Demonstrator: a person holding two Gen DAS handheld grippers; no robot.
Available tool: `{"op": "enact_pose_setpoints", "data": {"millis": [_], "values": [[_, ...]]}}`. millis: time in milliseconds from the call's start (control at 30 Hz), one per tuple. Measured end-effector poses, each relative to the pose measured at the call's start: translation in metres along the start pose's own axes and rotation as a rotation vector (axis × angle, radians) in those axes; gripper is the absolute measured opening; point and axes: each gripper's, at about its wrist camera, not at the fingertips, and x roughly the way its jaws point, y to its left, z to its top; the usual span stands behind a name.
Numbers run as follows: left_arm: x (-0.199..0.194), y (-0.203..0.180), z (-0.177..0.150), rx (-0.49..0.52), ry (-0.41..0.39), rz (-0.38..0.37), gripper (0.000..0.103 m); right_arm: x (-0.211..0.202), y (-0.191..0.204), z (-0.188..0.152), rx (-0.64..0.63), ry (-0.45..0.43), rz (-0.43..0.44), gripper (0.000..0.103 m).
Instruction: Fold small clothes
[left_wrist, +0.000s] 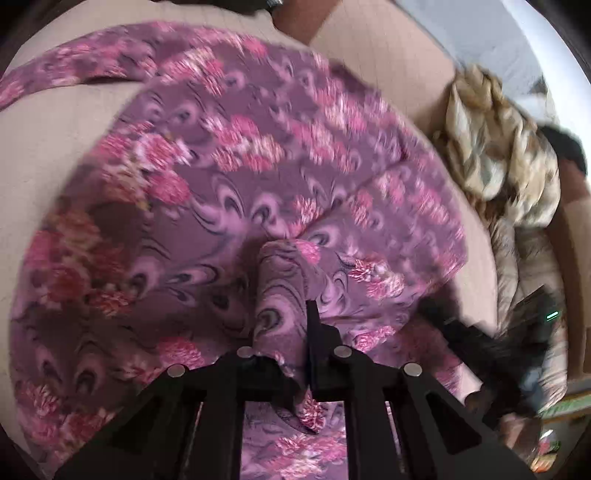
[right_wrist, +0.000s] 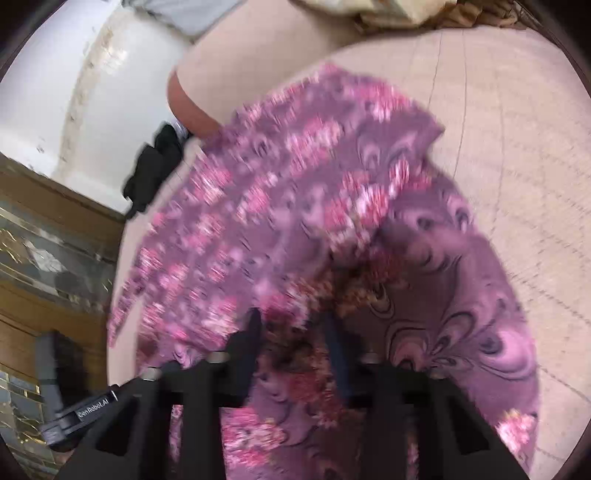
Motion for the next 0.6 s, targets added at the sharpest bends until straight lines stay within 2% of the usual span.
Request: {"op": "enact_pose_setpoints", "data": {"millis": [67,100,133,167,233,300,333,367,400,433,467,500,533,600], "values": [[-0.035,-0.006,0.000,0.020,-0.087,-0.041,0.010,-0.009,0.004,-0.002,-0.009,-0.037,0.042,0.004],[-0.047,-0.008,-0.001,0.038,-0.122,-0.025,0.010,-0.012,0.009,-0.002,-0.027,-0.051,0.060,0.004],[-0.058,-0.006,-0.004,0.045,-0.167,0.024,0.010,-0.013,0.014,-0.004,-0.052,-0.057,0.064,0.004],[-0.058,-0.004,-0.006,0.043,-0.173,0.056,0.011,-0.009,0.017,-0.006,-0.070,-0.045,0.051,0.004],[-0.038,0.007,-0.008,0.053,-0.120,0.116,0.011,0.006,0.016,-0.009,-0.076,0.004,0.028,0.004],[-0.012,0.020,-0.010,0.027,-0.049,0.136,0.011,0.008,0.009,-0.009,-0.040,-0.003,0.020,0.005],[-0.007,0.023,-0.011,0.020,-0.041,0.147,0.012,0.005,0.007,-0.007,-0.027,-0.012,0.028,0.005],[-0.009,0.022,-0.012,0.022,-0.053,0.144,0.013,-0.002,0.004,-0.004,-0.017,-0.031,0.036,0.010],[-0.015,0.020,-0.011,0.029,-0.067,0.136,0.014,-0.011,0.001,0.000,-0.008,-0.057,0.027,0.026],[-0.020,0.018,-0.011,0.036,-0.080,0.127,0.016,-0.025,-0.003,0.005,0.002,-0.101,0.003,0.035],[-0.026,0.016,-0.010,0.043,-0.100,0.126,0.024,-0.039,-0.007,0.010,0.016,-0.141,-0.027,0.053],[-0.030,0.016,-0.010,0.049,-0.115,0.138,0.030,-0.049,-0.011,0.015,0.038,-0.156,-0.048,0.060],[-0.029,0.017,-0.010,0.047,-0.110,0.151,0.031,-0.056,-0.019,0.024,0.075,-0.161,-0.071,0.060],[-0.023,0.022,-0.008,0.027,-0.081,0.144,0.031,-0.062,-0.027,0.045,0.109,-0.155,-0.110,0.051]]}}
